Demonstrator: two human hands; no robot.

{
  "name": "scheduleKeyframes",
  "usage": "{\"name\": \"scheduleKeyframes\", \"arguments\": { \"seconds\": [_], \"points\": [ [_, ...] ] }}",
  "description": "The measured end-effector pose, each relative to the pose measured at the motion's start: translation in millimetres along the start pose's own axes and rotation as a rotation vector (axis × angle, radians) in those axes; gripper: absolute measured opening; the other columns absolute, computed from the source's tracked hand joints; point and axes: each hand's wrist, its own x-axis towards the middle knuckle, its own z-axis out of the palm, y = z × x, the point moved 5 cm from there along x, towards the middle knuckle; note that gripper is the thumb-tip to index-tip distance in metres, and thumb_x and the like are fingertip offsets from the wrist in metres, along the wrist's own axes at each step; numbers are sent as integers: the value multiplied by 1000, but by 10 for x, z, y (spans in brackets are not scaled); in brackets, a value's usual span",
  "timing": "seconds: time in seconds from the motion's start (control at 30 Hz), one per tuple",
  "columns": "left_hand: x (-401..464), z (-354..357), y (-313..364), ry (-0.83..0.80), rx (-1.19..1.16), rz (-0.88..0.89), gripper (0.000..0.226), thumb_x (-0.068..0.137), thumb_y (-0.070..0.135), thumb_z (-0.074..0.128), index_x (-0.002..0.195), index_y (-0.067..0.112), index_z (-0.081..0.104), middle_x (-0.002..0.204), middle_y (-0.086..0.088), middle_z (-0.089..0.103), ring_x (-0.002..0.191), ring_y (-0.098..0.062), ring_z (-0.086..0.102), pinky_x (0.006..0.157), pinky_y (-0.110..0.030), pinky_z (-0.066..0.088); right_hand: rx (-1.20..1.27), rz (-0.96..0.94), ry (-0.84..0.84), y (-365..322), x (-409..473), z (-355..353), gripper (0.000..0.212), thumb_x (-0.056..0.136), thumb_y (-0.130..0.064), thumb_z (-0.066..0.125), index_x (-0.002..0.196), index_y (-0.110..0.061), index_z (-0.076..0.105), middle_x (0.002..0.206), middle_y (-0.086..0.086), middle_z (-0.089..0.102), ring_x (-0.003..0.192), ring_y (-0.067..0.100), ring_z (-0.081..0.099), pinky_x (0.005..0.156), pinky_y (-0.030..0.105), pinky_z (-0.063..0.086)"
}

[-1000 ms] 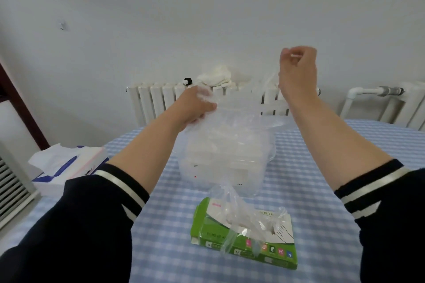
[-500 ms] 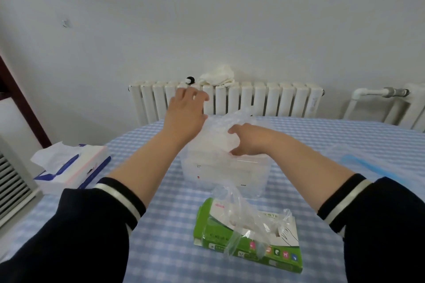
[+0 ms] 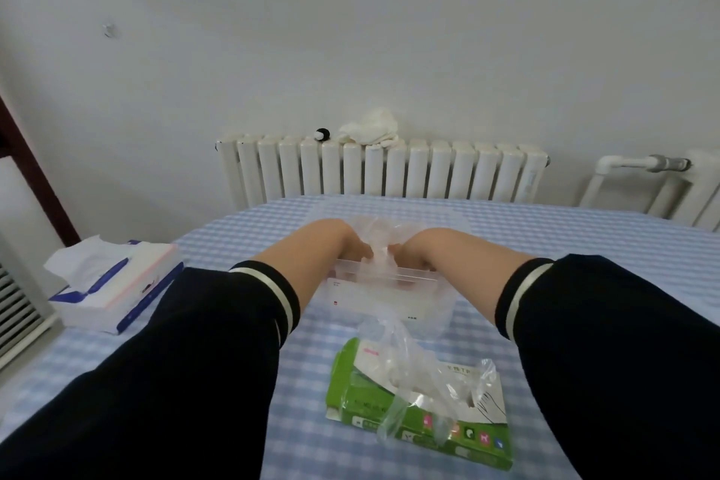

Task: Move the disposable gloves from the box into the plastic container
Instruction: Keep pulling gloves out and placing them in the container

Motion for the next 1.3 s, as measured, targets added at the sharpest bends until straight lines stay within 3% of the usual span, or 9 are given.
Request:
{"name": "scheduleKeyframes", "arguments": {
  "seconds": [0.17, 0.33, 0.53, 0.63, 0.73, 0.9, 0.97, 1.13, 1.3],
  "points": [
    [-23, -2, -12, 2, 97, 11, 60, 92, 53, 55, 138, 15, 48, 114, -13, 60, 88, -27, 61, 66, -39, 48, 5, 48, -81, 39, 2, 35, 61, 99, -27, 51, 153, -16, 24, 154, 11, 30, 128, 29, 45, 92, 36, 43],
    [-103, 2, -24, 14, 72, 28, 53, 94, 49, 55, 130, 10, 53, 123, -10, 59, 102, -27, 60, 78, -37, 49, 70, 51, -102, 78, 32, 83, 45, 97, -31, 55, 138, -13, 48, 141, 11, 49, 119, 31, 54, 102, 41, 44],
    [-228, -76, 0, 24, 101, 168, 44, 101, 25, 48, 144, 15, 44, 137, -11, 55, 114, -30, 59, 93, -40, 52, -15, -35, 52, 25, -163, -58, 47, 96, -34, 58, 137, -12, 50, 138, 7, 51, 116, 31, 57, 90, 36, 49],
    [-476, -271, 50, 273, 287, 348, 54, 94, -3, 45, 145, 16, 44, 143, -8, 49, 117, -27, 57, 93, -34, 50, 43, -99, 151, 60, -393, -250, 44, 97, -30, 55, 137, -13, 51, 137, 7, 52, 108, 29, 62, 92, 39, 54],
    [-780, -421, 22, 661, 278, 508, 43, 97, 1, 42, 133, 19, 55, 135, -3, 57, 118, -22, 56, 95, -33, 46, 61, -179, 347, 158, -768, -402, 37, 99, -31, 51, 135, -22, 55, 141, -4, 51, 123, 19, 53, 103, 31, 40],
    [-1426, -66, -296, 1127, -223, 821, 14, 100, 27, 47, 106, 20, 57, 86, 10, 62, 52, -7, 47, 51, -25, 36, 522, -419, 651, 190, -1491, -179, 17, 93, -38, 60, 92, -23, 69, 87, -14, 68, 83, 5, 63, 74, 21, 46],
    [-1468, 235, -347, 1047, -292, 907, 7, 99, 28, 51, 100, 25, 58, 78, 13, 62, 51, -10, 51, 51, -26, 40, 504, -414, 493, 118, -1567, 107, 28, 90, -49, 59, 84, -22, 67, 78, -11, 69, 74, 2, 65, 73, 24, 51],
    [-1235, 862, -345, 589, -585, 938, 22, 98, 16, 53, 95, 37, 58, 95, 21, 65, 92, -2, 62, 74, -17, 47, 138, -214, 274, 40, -1351, 729, 65, 81, -72, 53, 127, -26, 46, 117, -10, 58, 99, 11, 58, 87, 33, 49],
    [-1107, 1214, -422, 297, -581, 929, 41, 89, 17, 59, 125, 35, 50, 130, 22, 50, 120, 11, 44, 99, -9, 35, 431, -282, 401, 175, -1068, 810, 19, 87, -46, 65, 91, -29, 58, 92, -14, 62, 82, 3, 57, 78, 28, 50]
  ]
}}
